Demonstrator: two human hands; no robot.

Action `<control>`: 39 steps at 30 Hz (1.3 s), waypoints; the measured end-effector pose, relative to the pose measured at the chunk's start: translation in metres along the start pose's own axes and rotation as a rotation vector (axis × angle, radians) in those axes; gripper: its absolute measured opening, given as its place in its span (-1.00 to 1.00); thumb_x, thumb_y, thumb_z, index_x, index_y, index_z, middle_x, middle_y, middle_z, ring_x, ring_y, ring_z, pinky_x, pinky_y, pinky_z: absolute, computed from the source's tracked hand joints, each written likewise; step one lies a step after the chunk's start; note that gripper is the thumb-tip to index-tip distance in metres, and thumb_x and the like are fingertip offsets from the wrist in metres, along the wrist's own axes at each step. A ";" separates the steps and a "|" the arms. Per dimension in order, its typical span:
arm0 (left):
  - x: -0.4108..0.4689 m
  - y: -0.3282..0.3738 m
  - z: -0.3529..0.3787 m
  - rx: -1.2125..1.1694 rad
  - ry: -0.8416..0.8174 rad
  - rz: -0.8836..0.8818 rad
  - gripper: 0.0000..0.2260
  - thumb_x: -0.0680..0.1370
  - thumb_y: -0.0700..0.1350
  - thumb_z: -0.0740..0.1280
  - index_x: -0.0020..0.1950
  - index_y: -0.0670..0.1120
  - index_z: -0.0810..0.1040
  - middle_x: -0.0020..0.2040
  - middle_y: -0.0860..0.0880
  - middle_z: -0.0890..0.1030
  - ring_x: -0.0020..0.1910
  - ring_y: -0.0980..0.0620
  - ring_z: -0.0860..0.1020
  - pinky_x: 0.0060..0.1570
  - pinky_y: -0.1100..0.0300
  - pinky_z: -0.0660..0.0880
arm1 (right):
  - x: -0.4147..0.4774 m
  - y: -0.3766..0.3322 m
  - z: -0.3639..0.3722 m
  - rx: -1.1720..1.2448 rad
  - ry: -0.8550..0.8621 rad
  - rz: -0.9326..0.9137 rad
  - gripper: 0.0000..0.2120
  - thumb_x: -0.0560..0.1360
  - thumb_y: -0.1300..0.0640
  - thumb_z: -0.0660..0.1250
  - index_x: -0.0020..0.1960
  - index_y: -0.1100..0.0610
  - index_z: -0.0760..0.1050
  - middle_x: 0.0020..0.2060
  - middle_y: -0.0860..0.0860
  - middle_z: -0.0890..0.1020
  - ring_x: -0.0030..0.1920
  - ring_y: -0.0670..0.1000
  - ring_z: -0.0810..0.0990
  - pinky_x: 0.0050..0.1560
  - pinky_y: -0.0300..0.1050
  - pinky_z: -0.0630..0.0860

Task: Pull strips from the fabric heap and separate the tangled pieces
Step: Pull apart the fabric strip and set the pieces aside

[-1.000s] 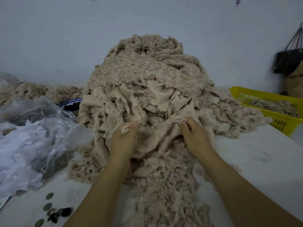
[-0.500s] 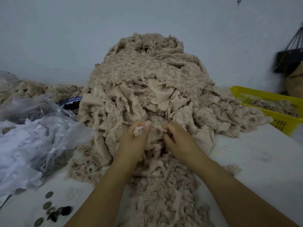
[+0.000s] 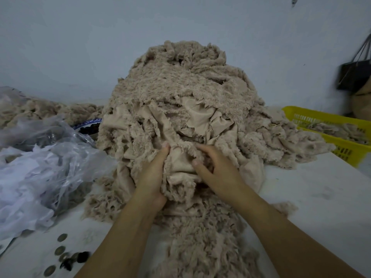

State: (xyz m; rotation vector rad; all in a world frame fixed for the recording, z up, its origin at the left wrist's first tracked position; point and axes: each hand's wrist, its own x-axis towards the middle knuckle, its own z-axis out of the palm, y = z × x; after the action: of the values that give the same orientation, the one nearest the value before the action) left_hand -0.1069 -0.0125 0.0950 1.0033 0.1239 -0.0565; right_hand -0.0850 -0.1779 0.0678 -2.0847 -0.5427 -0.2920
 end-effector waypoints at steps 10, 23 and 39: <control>0.004 0.010 -0.010 -0.215 -0.118 0.039 -0.57 0.60 0.13 0.22 0.03 -0.16 0.74 -0.02 -0.16 0.73 -0.10 -0.07 0.72 -0.21 0.12 0.66 | 0.008 0.029 -0.022 -0.176 0.160 0.221 -0.68 0.68 0.04 0.12 -0.16 0.15 0.46 -0.19 0.04 0.50 -0.12 0.05 0.48 -0.18 -0.07 0.27; 0.007 -0.008 -0.005 0.005 -0.080 0.031 -0.80 0.41 -0.02 0.49 -0.13 -0.14 0.72 -0.27 -0.12 0.62 -0.26 -0.02 0.64 -0.09 0.04 0.65 | 0.003 -0.001 0.000 0.302 0.111 0.146 -0.81 0.62 -0.11 0.24 -0.17 -0.16 0.47 -0.41 -0.22 0.53 -0.41 -0.24 0.44 -0.39 -0.40 0.37; 0.002 -0.004 -0.008 0.440 -0.218 0.100 -0.55 0.48 0.28 0.39 0.26 0.05 0.62 0.19 0.00 0.68 0.19 0.07 0.63 0.17 0.09 0.52 | 0.008 -0.006 -0.012 0.671 0.273 0.242 -0.80 0.65 -0.07 0.22 -0.03 -0.20 0.61 -0.32 -0.02 0.47 -0.44 -0.13 0.37 -0.47 -0.31 0.35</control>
State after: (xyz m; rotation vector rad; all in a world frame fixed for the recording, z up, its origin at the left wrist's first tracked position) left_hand -0.1059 -0.0077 0.0876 1.4331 -0.1456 -0.1043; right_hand -0.0810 -0.1833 0.0821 -1.4090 -0.1786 -0.2102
